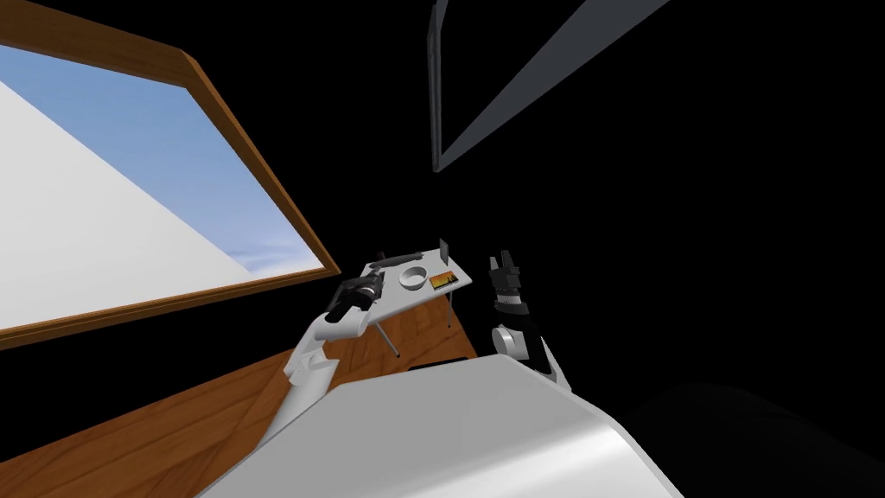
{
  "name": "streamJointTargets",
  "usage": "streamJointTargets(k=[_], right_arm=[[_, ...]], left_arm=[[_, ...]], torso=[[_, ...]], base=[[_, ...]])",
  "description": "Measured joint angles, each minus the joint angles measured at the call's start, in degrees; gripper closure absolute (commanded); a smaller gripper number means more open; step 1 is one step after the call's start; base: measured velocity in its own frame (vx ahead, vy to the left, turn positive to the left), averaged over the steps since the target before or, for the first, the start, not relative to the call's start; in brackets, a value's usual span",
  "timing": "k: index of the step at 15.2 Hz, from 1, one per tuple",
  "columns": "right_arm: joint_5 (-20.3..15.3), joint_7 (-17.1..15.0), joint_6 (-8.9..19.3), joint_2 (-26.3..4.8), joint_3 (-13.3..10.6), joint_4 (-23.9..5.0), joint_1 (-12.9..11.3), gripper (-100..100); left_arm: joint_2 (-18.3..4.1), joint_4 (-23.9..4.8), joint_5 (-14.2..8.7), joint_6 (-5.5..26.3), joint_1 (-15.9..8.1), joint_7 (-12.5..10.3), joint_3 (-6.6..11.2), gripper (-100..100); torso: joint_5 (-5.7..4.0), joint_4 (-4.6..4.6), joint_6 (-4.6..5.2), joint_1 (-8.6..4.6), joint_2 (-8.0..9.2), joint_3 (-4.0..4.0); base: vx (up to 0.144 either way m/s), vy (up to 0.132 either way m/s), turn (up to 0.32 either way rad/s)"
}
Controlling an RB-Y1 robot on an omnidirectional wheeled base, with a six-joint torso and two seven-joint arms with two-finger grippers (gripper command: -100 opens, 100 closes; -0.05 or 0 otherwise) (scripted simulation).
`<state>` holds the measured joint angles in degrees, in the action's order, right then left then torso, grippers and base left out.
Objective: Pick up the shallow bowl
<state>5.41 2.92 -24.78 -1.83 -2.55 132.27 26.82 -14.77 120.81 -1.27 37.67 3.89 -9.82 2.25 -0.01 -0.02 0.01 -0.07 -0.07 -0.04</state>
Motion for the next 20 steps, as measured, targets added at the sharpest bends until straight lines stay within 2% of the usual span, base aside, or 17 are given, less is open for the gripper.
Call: streamJointTargets(k=[10, 20], right_arm=[[0.00, 0.00, 0.00, 0.00, 0.00, 0.00, 0.00, 0], [0.00, 0.00, 0.00, 0.00, 0.00, 0.00, 0.00, 0]], left_arm=[[-0.03, -2.07, 0.04, 10.99, -3.38, -2.64, 0.18, -100], [0.43, -5.20, 0.37, 21.92, -7.87, -5.52, 0.32, -100]], torso=[[0.01, 0.00, -0.02, 0.02, 0.01, 0.00], [0.00, 0.00, 0.00, -0.01, -0.01, -0.01]], base=[[0.013, -0.008, -0.046], [0.015, -0.012, -0.050]])
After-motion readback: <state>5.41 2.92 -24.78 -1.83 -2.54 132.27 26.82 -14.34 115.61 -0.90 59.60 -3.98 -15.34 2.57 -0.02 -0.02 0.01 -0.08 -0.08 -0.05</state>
